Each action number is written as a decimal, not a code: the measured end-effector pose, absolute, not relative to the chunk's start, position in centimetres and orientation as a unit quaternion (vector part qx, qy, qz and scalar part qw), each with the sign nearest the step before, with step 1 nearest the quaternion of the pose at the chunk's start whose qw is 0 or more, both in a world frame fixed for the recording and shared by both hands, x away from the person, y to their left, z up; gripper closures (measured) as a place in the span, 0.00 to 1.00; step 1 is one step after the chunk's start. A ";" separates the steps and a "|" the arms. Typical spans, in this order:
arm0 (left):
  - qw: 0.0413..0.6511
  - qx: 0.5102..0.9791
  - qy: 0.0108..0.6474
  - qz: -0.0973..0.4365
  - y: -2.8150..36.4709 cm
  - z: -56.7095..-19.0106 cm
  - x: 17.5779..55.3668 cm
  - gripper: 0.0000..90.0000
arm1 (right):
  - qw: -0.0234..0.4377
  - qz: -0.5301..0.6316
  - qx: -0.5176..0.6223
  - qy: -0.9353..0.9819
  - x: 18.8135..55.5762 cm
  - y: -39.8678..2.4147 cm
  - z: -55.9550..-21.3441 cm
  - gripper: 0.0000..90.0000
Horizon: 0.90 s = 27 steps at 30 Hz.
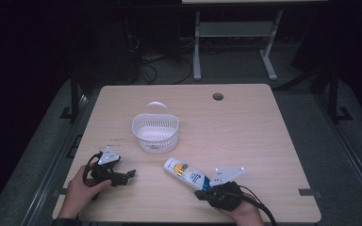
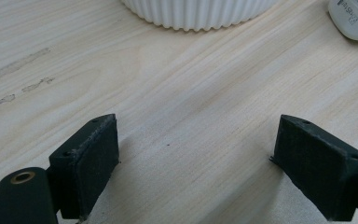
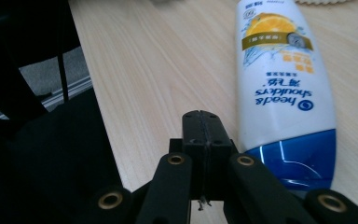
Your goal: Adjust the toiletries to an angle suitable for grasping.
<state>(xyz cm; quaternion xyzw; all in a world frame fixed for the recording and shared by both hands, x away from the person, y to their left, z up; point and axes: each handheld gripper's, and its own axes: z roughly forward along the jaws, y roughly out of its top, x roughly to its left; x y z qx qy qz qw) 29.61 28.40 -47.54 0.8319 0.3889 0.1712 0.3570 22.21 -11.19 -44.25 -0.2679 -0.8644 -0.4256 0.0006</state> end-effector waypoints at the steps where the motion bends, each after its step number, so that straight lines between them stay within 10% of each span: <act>1: 0.357 0.832 0.389 0.171 28.4 -47.5 29.6 0.15 | 0.001 -0.425 -0.266 -0.865 22.2 -11.1 -44.4 0.99; 27: 0.357 0.832 0.389 0.171 28.4 -47.5 29.6 0.15 | -0.014 -0.392 -0.287 -0.874 23.5 -12.1 -45.7 0.99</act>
